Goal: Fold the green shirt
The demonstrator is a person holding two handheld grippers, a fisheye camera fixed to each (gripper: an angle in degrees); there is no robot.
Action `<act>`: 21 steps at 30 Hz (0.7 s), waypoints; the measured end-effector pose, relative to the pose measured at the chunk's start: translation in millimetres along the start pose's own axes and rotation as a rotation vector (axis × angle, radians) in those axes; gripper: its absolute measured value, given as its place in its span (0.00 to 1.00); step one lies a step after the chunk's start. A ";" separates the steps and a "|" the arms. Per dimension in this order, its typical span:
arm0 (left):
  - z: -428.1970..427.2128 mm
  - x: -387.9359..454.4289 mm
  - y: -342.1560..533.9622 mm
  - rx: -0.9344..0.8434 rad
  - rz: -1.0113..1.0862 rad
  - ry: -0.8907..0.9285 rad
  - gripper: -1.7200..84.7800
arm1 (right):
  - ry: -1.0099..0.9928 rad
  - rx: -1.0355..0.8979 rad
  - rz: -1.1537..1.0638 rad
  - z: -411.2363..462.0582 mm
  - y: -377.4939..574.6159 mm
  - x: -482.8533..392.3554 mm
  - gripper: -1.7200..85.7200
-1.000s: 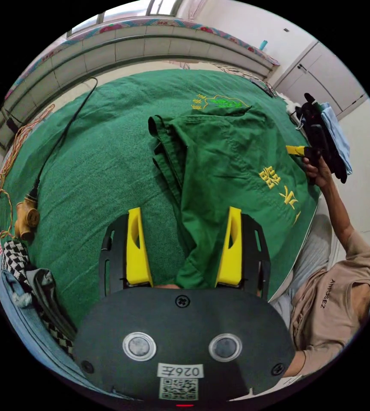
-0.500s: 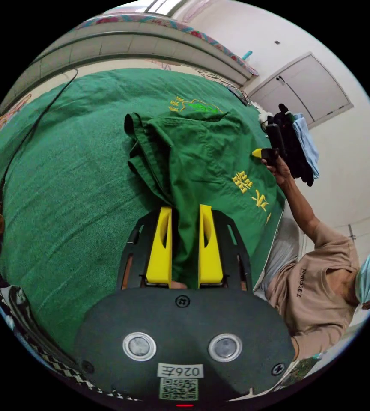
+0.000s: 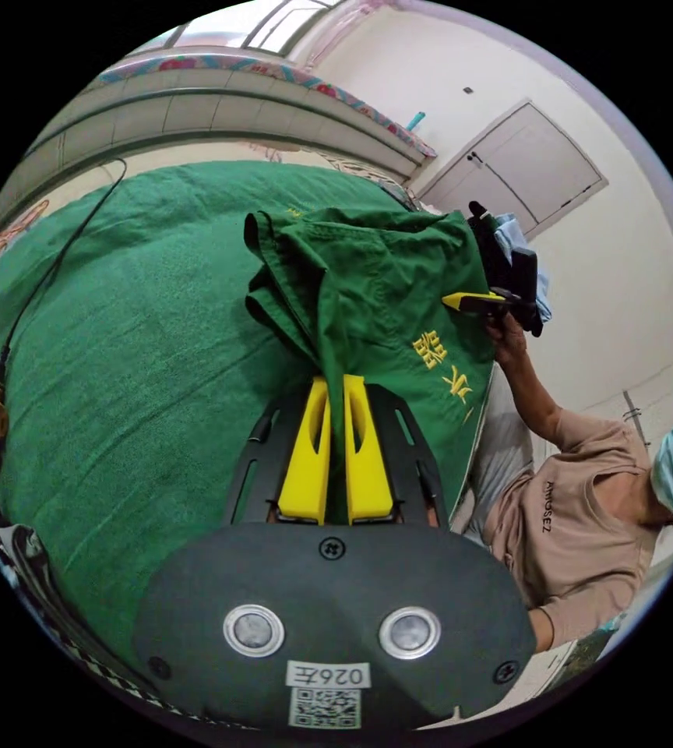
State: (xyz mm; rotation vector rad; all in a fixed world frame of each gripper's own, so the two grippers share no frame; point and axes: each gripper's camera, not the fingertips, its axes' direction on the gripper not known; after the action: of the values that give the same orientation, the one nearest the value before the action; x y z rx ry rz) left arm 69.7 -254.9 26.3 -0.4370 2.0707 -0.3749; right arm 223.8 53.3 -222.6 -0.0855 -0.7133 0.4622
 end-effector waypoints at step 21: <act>183.2 548.2 -171.6 0.227 0.915 -0.192 0.03 | 0.427 0.757 0.176 -546.5 211.8 -82.3 0.01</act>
State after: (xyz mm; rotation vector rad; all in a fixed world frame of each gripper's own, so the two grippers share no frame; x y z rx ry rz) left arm -10.2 -670.1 -403.6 0.5878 1.7925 -0.0058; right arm 443.4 250.7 -735.6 0.4571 -0.0808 0.8266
